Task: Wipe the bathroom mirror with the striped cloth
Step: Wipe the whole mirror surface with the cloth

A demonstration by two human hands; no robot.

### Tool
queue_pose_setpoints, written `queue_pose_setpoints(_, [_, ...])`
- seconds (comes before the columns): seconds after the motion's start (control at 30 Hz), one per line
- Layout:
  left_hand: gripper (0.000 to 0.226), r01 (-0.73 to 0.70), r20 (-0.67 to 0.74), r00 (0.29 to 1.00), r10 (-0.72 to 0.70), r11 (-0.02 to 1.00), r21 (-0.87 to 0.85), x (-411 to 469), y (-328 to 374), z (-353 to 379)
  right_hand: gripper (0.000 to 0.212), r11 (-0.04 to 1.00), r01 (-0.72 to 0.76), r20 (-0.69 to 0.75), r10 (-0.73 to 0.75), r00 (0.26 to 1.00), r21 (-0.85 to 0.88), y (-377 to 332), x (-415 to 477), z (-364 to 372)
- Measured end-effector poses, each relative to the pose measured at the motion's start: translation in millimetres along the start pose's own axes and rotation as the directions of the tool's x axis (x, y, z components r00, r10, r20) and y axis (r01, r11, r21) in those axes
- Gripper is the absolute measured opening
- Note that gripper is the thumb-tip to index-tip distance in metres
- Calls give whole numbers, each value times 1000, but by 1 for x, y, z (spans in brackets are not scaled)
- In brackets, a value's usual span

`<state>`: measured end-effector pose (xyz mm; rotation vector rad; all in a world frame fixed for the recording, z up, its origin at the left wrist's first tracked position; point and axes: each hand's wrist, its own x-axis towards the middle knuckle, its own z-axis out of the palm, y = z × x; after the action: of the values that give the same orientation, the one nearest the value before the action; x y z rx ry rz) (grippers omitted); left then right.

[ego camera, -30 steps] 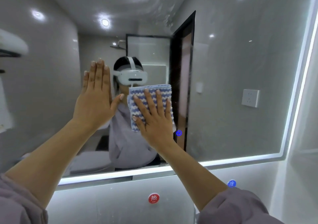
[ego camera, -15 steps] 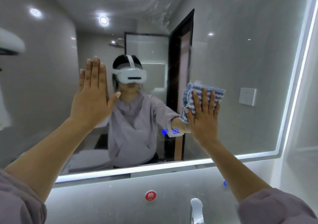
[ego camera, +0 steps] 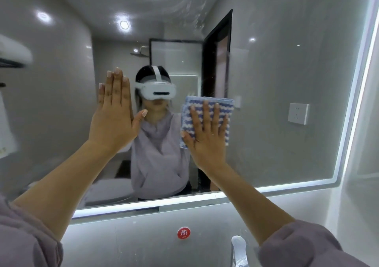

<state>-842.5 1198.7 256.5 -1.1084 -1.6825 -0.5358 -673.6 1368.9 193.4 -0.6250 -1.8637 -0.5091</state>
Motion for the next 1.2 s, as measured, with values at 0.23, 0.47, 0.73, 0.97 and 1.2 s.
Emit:
queue_pose_setpoints(0.23, [81, 2, -5, 1000, -2, 1000, -5, 0, 0, 0, 67, 997, 26, -40, -23, 999, 71, -73, 7, 8])
queue_pose_setpoints(0.47, [83, 9, 17, 1000, -9, 1000, 4, 0, 0, -2, 62, 992, 43, -66, -35, 997, 117, -76, -3, 14])
queue_pose_setpoints(0.73, [83, 5, 15, 1000, -5, 1000, 9, 0, 0, -3, 61, 986, 95, 10, -97, 995, 136, -72, -74, 34])
queue_pose_setpoints(0.97, [81, 1, 7, 1000, -1, 1000, 9, 0, 0, -2, 61, 988, 83, 56, -91, 994, 132, -69, -136, 45])
queue_pose_setpoints(1.2, [82, -7, 5, 1000, 7, 1000, 5, 1, -2, -1, 63, 982, 100, 111, -119, 987, 157, -64, -154, 46])
